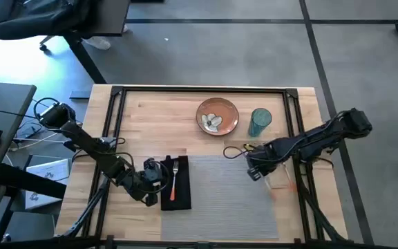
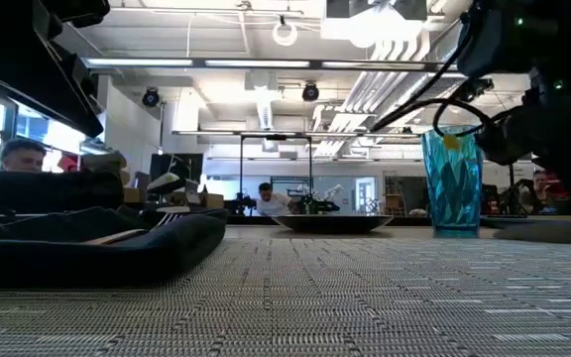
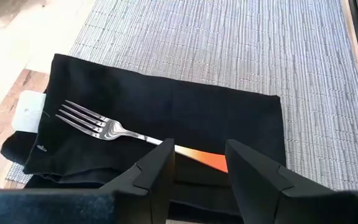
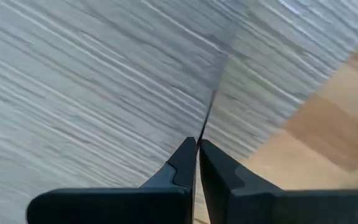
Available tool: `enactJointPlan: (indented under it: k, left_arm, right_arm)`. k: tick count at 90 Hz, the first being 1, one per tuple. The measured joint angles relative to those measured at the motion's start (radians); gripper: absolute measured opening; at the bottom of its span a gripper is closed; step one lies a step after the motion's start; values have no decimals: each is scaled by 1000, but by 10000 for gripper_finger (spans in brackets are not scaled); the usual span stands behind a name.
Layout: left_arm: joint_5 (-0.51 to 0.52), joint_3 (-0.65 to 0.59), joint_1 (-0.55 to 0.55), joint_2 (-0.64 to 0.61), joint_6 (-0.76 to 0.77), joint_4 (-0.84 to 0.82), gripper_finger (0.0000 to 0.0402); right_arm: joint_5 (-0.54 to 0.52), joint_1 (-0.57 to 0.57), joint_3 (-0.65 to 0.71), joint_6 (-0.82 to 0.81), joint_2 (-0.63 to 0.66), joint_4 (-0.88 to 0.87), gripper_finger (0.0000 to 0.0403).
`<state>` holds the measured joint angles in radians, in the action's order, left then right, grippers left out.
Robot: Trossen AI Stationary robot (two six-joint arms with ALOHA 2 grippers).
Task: Set table place
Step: Put the orange table knife on the right side of the gray tablemat
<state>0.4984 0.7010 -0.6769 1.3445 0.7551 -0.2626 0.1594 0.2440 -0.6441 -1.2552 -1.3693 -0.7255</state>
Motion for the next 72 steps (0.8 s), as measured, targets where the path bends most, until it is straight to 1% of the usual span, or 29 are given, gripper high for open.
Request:
enactJointPlan:
  k: [17, 37, 51, 60, 72]
  left_arm:
    - [1, 0, 0, 0, 0, 0, 129]
    - [1, 0, 0, 0, 0, 0, 129]
    - [2, 0, 0, 0, 0, 0, 129]
    - [2, 0, 0, 0, 0, 0, 129]
    - [3, 0, 1, 0, 0, 1, 129]
  right_arm:
    - [10, 19, 0, -50, 0, 101, 0]
    - [-4, 20, -1, -69, -24, 114, 0]
    - [-6, 20, -1, -31, -69, 159, 0]
    - [-13, 20, -2, -2, -72, 163, 1]
    - [-19, 21, -2, 27, -62, 165, 16]
